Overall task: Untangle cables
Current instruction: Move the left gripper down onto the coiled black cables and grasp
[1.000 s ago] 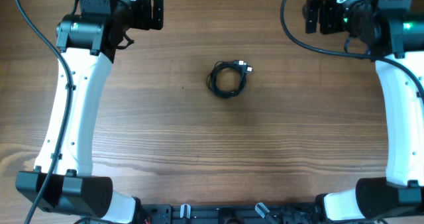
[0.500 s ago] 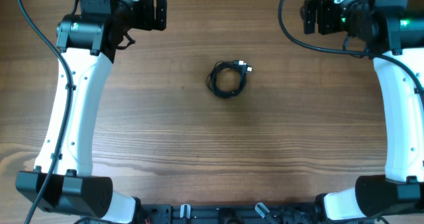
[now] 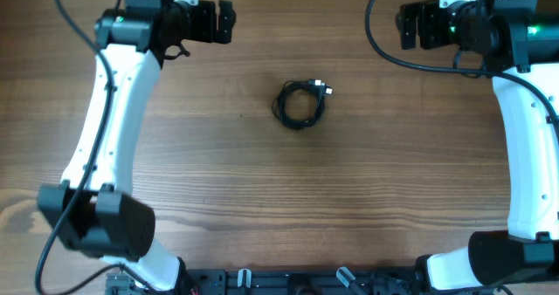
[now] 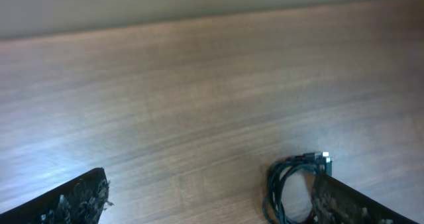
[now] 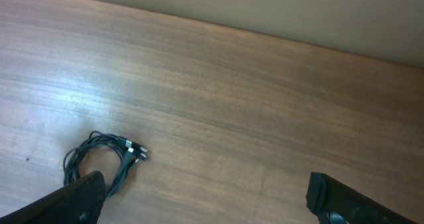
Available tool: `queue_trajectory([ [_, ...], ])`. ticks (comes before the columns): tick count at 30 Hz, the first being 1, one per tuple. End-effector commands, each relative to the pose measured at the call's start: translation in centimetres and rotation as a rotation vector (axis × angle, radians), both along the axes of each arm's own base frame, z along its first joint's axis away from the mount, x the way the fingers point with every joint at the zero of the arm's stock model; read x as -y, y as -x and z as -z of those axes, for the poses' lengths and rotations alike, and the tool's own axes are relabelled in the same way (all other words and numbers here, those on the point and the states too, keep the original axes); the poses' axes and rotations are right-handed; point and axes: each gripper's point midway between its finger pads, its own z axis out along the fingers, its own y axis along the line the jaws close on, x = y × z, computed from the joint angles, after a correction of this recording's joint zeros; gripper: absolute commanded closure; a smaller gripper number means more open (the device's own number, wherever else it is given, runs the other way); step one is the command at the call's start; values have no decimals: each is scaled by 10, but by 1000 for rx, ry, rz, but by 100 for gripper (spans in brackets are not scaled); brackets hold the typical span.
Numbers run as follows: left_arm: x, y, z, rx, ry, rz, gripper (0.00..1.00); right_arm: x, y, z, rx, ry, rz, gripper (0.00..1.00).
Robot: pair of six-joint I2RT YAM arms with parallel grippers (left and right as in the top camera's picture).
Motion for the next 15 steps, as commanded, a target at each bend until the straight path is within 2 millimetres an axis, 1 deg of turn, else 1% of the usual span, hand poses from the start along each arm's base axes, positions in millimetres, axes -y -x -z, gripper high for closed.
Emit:
queue_trajectory([
  [1, 17, -3, 14, -40, 46, 41, 0, -4, -1, 0, -7, -10, -34, 0],
  [7, 27, -5, 33, -79, 40, 60, 0, -13, -3, 4, -17, -52, -70, 0],
  [11, 39, -3, 48, -113, 28, 91, 0, -14, -8, 20, -62, -52, -68, 0],
  [13, 46, 0, 56, -123, 1, 135, 0, -14, -11, 29, -83, -53, -69, 0],
  [15, 52, 1, 62, -134, -5, 153, 0, -17, -11, 33, -94, -65, -82, 0],
])
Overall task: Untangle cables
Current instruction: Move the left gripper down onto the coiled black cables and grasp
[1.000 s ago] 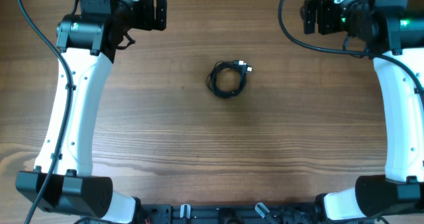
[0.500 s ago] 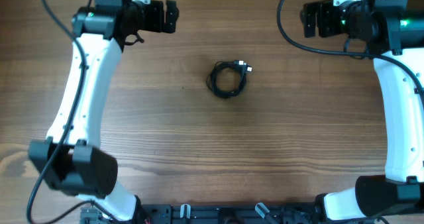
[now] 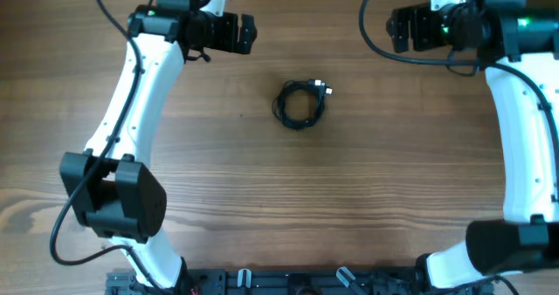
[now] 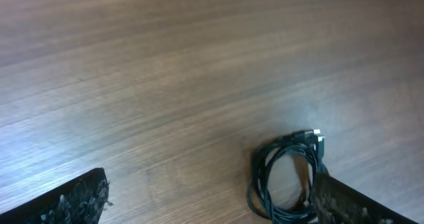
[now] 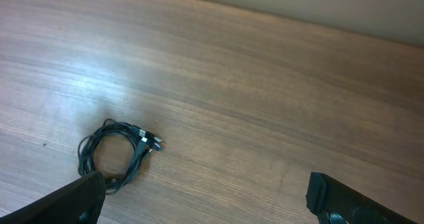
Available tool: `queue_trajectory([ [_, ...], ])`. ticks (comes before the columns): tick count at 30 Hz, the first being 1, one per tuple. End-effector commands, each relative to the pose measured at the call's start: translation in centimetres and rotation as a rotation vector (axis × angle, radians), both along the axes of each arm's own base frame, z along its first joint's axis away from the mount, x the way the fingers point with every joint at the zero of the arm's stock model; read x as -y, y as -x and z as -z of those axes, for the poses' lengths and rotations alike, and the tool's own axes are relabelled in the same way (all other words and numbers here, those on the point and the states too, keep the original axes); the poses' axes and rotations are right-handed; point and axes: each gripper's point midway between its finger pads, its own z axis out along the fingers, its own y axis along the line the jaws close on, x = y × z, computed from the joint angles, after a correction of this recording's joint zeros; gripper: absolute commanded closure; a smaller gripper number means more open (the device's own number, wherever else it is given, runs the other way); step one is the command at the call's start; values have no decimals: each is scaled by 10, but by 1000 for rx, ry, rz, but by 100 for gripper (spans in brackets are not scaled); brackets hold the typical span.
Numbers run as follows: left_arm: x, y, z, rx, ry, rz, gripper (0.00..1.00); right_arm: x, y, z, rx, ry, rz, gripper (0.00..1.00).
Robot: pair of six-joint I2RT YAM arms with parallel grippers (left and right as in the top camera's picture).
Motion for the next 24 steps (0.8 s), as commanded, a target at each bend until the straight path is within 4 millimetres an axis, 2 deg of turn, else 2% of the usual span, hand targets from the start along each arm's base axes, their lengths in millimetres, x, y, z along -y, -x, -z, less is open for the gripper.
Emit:
queue_trajectory([
  [1, 19, 2, 15, -24, -8, 70, 0, -8, -6, 11, -28, -31, -42, 0],
  [7, 37, 6, 35, -66, -18, 106, 0, -8, -9, 27, -69, -61, 5, 0],
  [13, 43, 9, 46, -94, -24, 119, 0, -4, -13, 47, -120, -59, 45, 1],
  [14, 42, 10, 49, -105, -27, 119, 0, -4, -14, 49, -123, -59, 45, 1],
  [16, 41, 13, 56, -131, -32, 119, 8, -1, -17, 49, -118, -56, 71, 1],
  [24, 44, 19, 86, -213, -46, 127, 9, 1, -20, 48, -103, -47, 85, 0],
])
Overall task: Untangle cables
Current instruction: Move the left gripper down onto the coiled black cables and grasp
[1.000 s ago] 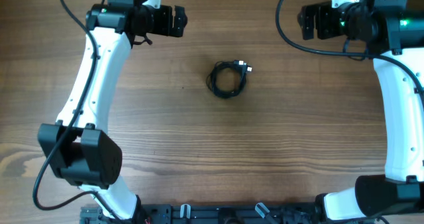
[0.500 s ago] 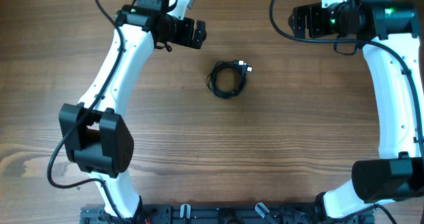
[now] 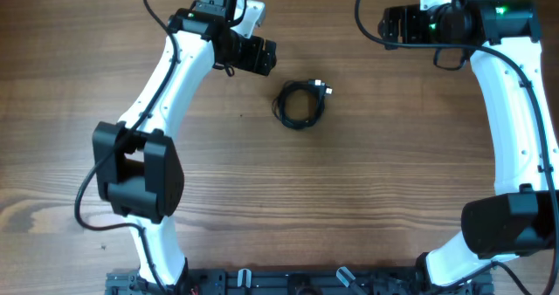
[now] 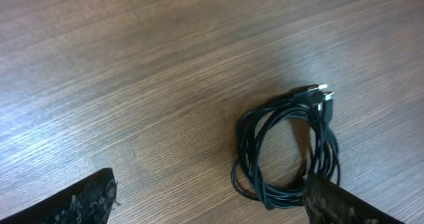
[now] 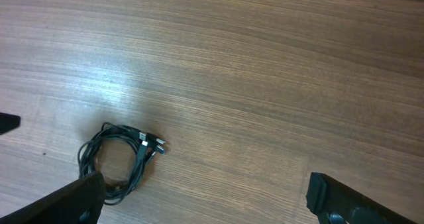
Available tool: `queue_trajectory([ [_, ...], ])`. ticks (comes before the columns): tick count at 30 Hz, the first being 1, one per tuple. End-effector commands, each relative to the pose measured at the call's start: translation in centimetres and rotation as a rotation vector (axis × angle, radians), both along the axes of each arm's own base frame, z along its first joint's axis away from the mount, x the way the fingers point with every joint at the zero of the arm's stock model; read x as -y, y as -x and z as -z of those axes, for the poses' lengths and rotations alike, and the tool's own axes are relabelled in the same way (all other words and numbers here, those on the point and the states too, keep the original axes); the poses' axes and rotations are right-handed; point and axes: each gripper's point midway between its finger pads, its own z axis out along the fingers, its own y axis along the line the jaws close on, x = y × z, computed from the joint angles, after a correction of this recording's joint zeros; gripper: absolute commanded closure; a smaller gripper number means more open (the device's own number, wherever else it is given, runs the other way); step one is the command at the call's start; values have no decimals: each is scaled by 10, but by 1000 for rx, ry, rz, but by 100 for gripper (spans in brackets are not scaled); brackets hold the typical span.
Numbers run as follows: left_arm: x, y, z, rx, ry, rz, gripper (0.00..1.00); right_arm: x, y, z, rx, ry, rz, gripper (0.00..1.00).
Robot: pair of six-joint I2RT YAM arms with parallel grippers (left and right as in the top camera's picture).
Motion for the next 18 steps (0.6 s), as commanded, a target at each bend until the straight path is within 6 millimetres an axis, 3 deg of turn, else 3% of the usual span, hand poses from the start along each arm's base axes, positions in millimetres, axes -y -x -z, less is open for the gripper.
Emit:
queue_trajectory([
  [1, 9, 1, 17, -37, 5, 27, 9, 4, -3, 11, -23, 6, 25, 0],
  [10, 42, 15, 42, -92, 9, 101, 14, 4, -4, 10, -17, 5, 25, 0],
  [18, 66, 25, 50, -93, -2, 152, 19, 4, -4, 10, -17, 5, 25, 0],
])
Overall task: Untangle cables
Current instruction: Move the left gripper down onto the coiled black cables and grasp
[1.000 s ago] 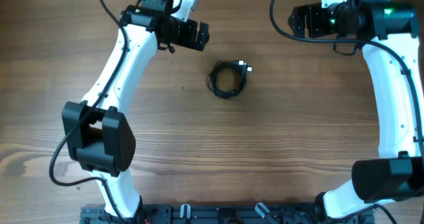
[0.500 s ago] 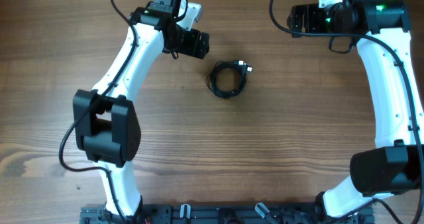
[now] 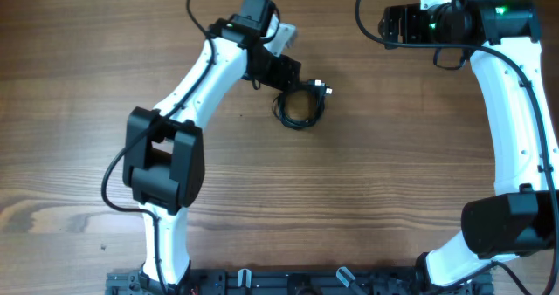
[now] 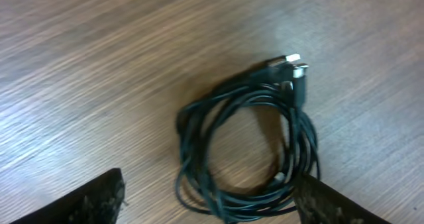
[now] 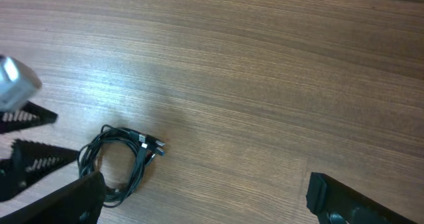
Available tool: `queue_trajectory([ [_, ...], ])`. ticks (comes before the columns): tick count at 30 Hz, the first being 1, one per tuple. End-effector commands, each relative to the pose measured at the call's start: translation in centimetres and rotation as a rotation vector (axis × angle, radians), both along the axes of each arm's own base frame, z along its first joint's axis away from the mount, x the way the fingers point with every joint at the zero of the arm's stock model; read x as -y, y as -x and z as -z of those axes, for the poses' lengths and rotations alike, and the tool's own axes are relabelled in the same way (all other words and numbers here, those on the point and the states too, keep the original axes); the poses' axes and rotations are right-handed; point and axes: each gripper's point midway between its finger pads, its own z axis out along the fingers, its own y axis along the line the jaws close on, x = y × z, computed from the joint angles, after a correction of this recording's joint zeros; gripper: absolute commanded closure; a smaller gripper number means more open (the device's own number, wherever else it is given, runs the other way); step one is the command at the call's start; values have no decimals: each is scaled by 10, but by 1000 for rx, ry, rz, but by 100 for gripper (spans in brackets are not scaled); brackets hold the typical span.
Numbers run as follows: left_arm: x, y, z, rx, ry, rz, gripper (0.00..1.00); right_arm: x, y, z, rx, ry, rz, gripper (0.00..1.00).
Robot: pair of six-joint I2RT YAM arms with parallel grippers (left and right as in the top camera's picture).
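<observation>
A black cable coil (image 3: 300,106) lies bundled on the wooden table (image 3: 367,199), with its plugs (image 3: 325,89) at the upper right. My left gripper (image 3: 295,73) is open just behind the coil's left side. In the left wrist view the coil (image 4: 187,128) lies between and ahead of the spread fingers (image 4: 86,203), untouched, plugs (image 4: 290,61) at the far end. My right gripper (image 3: 393,24) is open at the far right, well away. The right wrist view shows the coil (image 5: 136,166) at lower left and the left gripper (image 5: 30,138) beside it.
Both white arms reach in from the near edge, the left arm (image 3: 201,85) slanting across the left half, the right arm (image 3: 515,112) along the right edge. A black rail (image 3: 288,282) runs along the near edge.
My left gripper has moved right and nearer the table, close to the coil's back left, and the coil now fills its view. The right gripper and the coil have not moved.
Both grippers began open at the table's far corners, with the coil in the middle. Both then stood further inward. The right one has stayed at the far right since, while the left has come to the coil. The coil has lain still throughout.
</observation>
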Motion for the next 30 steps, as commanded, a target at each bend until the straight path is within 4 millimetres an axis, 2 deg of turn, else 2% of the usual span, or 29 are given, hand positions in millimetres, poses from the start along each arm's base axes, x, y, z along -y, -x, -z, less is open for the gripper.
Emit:
queue_trajectory([
  [1, 11, 2, 7, -5, 6, 30, 19, 3, -3, 10, -23, 6, 19, 0],
  [5, 11, 3, 18, -27, -6, 38, 17, 4, -3, 10, -25, -1, 30, 0],
  [8, 8, 8, 27, -41, -25, 50, 21, 3, -3, 10, -26, -5, 35, 0],
  [13, 4, 10, 34, -47, -43, 46, 20, 4, -3, 10, -25, -4, 34, 0],
  [14, 4, 11, 35, -50, -44, 46, 22, 4, -3, 10, -25, -4, 34, 0],
  [18, 2, 15, 41, -62, -54, 52, 40, 3, -4, 10, -22, -4, 34, 0],
  [23, 1, 22, 51, -69, -71, 75, 36, 3, -4, 9, -18, -4, 34, 0],
  [27, 0, 22, 52, -66, -81, 73, 30, 3, -4, 9, -19, -4, 32, 0],
  [30, 3, 22, 52, -60, -84, 79, 38, 3, -4, 9, -19, -4, 32, 0],
])
